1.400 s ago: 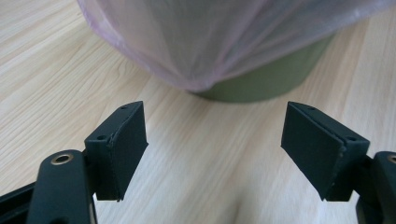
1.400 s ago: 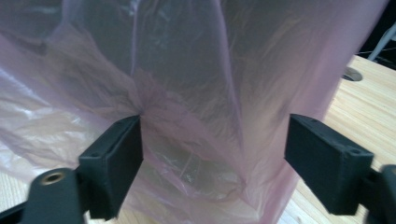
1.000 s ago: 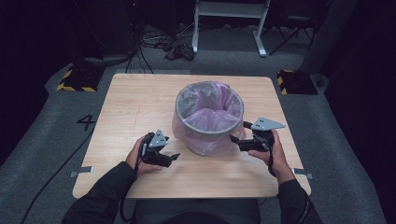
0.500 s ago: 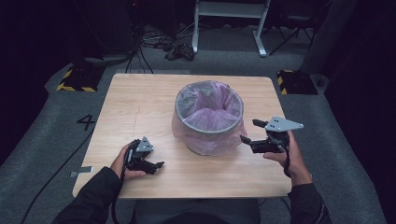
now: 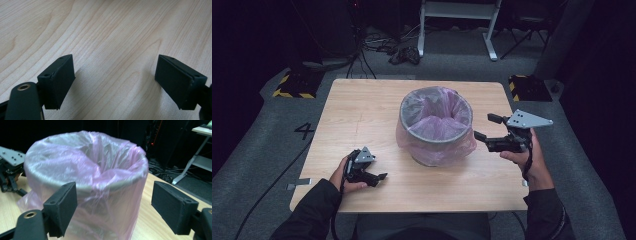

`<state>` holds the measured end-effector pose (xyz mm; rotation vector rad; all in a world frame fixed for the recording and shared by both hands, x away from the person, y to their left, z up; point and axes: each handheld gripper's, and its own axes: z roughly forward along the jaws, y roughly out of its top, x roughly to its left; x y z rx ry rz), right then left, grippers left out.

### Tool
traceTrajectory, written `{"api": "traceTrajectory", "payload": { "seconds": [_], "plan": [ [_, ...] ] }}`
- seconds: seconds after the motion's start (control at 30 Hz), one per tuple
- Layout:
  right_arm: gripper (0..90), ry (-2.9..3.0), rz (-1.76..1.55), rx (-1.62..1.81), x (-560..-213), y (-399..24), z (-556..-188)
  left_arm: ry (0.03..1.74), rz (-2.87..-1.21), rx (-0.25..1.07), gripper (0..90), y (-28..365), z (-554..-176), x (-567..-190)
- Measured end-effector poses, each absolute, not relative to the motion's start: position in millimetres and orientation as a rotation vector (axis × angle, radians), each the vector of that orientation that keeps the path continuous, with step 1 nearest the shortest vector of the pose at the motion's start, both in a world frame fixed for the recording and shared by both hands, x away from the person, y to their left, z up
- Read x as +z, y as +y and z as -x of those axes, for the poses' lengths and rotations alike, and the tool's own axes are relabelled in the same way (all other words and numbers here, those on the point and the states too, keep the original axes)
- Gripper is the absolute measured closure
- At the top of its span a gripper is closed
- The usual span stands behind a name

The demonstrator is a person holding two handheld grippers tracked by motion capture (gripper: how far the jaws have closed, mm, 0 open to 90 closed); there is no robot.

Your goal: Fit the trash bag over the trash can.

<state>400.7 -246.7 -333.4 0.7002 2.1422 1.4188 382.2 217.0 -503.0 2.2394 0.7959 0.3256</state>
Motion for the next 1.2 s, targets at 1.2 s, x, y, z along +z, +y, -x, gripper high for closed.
{"api": "traceTrajectory", "payload": {
  "seconds": [1.2],
  "plan": [
    [20.9, 2.246, -0.615, 1.315, -298, -166, -468, 0.788, -2.239, 0.321, 14.9, 216, -385, -503]
  ]
}}
